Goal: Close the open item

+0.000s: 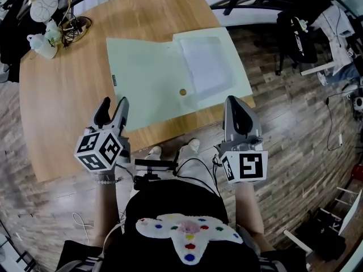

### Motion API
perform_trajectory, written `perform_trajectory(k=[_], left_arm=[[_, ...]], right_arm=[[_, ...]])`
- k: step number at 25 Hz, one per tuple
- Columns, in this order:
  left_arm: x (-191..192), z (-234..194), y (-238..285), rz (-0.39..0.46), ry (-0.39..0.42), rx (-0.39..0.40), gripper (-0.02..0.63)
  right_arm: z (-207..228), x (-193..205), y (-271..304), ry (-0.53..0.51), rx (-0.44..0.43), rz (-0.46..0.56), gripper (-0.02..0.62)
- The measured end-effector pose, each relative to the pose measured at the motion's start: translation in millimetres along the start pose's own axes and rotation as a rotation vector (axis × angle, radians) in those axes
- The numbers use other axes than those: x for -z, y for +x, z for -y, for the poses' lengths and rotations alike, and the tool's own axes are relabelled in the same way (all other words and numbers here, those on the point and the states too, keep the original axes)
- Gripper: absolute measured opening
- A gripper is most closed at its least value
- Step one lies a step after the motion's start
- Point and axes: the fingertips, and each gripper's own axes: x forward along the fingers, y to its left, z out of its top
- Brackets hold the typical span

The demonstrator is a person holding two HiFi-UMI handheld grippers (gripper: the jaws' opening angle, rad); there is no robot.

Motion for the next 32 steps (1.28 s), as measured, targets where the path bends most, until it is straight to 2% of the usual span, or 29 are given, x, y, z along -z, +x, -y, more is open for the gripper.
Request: perform_trajectory(k=[8, 12, 17, 18, 21, 25, 32], left_arm=[[13, 6, 10, -0.033, -0.044, 0.018, 0.232], [13, 13, 14, -0.022, -0.067, 0.025, 0.228], [5, 27, 13, 0.011, -0.054, 0.048, 0.159], [3, 30, 13, 0.015, -0.052, 0.051, 0.148], [-3, 43, 12, 0.027, -0.041, 0.058, 0.119], [-10, 61, 12, 0.036, -0.017, 0.061, 0.088], [-20, 88, 16, 0.049, -0.001, 0.056, 0.076]], right_arm=[[12, 7, 6, 0.004, -0.004, -0.013, 0.009], [24, 15, 5, 0.027, -0.001, -0.021, 0.009], [47, 35, 5, 0.086, 0.037, -0.049, 0.008], [52, 41, 5, 0.098, 0.040, -0.059, 0.055], [67, 57, 6, 0.109, 0.045, -0.092, 0.100], [89, 81, 5, 0.111, 0.053, -0.139, 0.129], [129, 131, 8, 0.128, 0.077, -0.227, 0.166]])
